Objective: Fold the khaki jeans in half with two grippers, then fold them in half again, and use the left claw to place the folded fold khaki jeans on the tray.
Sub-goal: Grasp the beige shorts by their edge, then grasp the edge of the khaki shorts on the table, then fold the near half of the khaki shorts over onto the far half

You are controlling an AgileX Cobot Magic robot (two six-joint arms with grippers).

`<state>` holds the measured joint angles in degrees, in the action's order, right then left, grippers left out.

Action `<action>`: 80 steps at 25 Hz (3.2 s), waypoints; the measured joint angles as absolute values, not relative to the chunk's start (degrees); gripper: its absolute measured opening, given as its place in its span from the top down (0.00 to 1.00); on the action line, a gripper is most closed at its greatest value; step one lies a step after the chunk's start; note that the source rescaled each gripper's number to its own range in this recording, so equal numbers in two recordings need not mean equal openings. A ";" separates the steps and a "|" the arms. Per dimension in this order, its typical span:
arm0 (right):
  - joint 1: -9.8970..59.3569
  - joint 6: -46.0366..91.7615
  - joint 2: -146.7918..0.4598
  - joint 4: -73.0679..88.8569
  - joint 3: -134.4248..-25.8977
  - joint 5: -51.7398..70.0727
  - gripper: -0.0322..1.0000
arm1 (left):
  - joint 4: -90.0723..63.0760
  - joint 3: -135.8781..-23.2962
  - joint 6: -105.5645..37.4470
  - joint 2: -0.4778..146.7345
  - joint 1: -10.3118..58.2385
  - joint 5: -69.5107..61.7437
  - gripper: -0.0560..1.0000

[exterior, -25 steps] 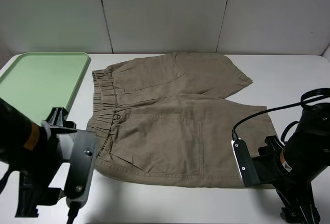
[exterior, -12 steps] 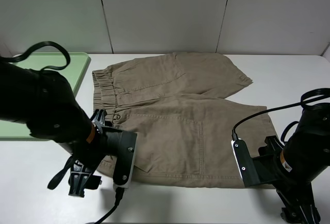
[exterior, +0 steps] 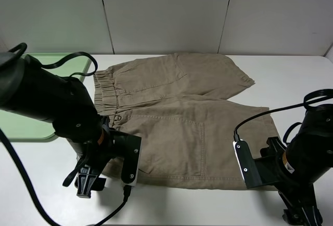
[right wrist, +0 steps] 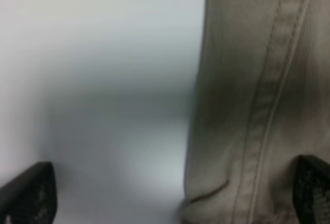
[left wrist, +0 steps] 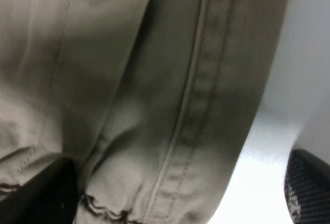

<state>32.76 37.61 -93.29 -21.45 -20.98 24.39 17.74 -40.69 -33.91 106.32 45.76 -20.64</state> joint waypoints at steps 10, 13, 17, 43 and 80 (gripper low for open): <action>32.76 37.78 -93.29 -21.45 -20.98 23.94 0.00 | 18.61 -40.76 -35.63 106.86 45.36 -17.54 0.56; 32.76 37.82 -93.29 -21.38 -20.98 23.88 0.03 | 19.14 -40.76 -35.77 106.92 45.36 -16.37 0.74; 32.76 37.82 -93.24 -21.21 -20.98 23.07 0.23 | 19.72 -40.76 -35.77 107.04 45.30 -15.37 0.91; 32.76 36.29 -93.19 -21.58 -20.98 18.53 0.97 | 19.91 -40.76 -35.71 106.93 45.30 -14.81 0.94; 32.76 35.33 -57.58 0.53 -32.89 63.83 0.97 | 10.05 -39.99 -35.76 74.33 54.60 -41.36 0.95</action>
<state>32.76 35.33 -57.58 0.53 -32.89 63.83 10.05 -39.99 -35.76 74.33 54.60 -41.36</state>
